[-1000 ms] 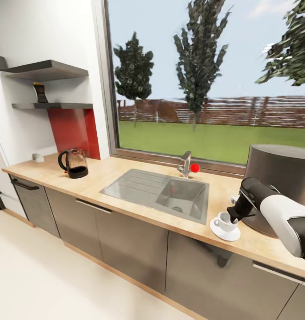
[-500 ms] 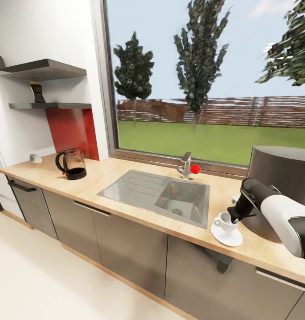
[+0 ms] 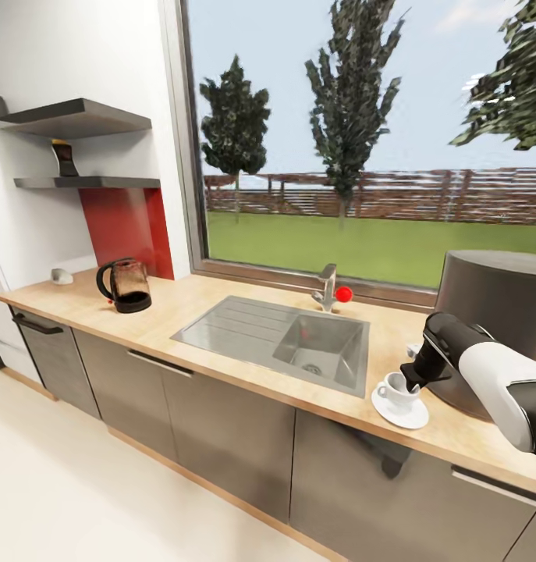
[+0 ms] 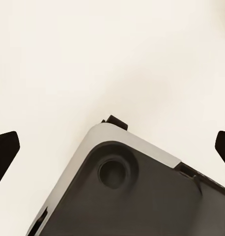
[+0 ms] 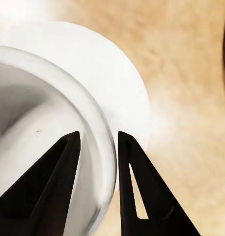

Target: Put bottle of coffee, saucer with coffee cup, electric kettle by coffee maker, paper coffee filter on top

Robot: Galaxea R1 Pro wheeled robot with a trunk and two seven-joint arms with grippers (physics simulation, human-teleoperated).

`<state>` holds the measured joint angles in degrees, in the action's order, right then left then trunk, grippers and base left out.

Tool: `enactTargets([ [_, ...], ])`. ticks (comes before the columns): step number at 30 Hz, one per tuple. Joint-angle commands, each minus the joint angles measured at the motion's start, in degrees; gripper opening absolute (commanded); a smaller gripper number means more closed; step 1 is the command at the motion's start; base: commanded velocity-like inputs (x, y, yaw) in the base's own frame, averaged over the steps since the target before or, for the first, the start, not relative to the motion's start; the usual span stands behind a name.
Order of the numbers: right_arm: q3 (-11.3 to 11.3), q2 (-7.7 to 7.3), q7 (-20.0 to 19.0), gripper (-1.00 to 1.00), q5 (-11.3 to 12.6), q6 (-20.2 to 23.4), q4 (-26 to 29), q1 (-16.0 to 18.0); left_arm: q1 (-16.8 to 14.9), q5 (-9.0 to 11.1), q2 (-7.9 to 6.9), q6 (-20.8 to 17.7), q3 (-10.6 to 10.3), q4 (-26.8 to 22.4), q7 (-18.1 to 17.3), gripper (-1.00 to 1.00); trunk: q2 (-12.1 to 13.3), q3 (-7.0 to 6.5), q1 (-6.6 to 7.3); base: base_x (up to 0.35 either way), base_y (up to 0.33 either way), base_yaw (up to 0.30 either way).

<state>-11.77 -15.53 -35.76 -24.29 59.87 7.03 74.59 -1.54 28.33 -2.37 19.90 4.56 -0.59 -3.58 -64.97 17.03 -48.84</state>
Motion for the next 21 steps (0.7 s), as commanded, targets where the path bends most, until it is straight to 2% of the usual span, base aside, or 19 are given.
enactTargets([
  [1, -0.3, -0.02, -0.6, -1.0, -0.3, 0.1, 0.1, 0.0, 0.0, 0.1, 0.0, 0.1, 0.5, 0.1, -0.4, 1.0, -0.5, 0.26, -0.23, 0.0, 0.0, 0.0],
  [10, -0.3, -0.03, -0.5, -1.0, -0.3, 0.1, 0.1, 0.0, 0.0, 0.1, 0.0, 0.1, 0.5, 0.1, -0.4, 1.0, -0.5, 0.26, -0.23, 0.0, 0.0, 0.0],
  [15, -0.3, -0.03, -0.3, -1.0, -0.3, 0.1, 0.1, 0.0, 0.0, 0.1, 0.0, 0.1, 0.5, 0.1, -0.4, 1.0, -2.5, 1.16, -1.33, 0.0, 0.0, 0.0],
  [21, -0.3, -0.03, -0.1, -1.0, -0.3, 0.1, 0.1, 0.0, 0.0, 0.1, 0.0, 0.1, 0.5, 0.1, -0.4, 1.0, -2.5, 1.16, -1.33, 0.0, 0.0, 0.0],
])
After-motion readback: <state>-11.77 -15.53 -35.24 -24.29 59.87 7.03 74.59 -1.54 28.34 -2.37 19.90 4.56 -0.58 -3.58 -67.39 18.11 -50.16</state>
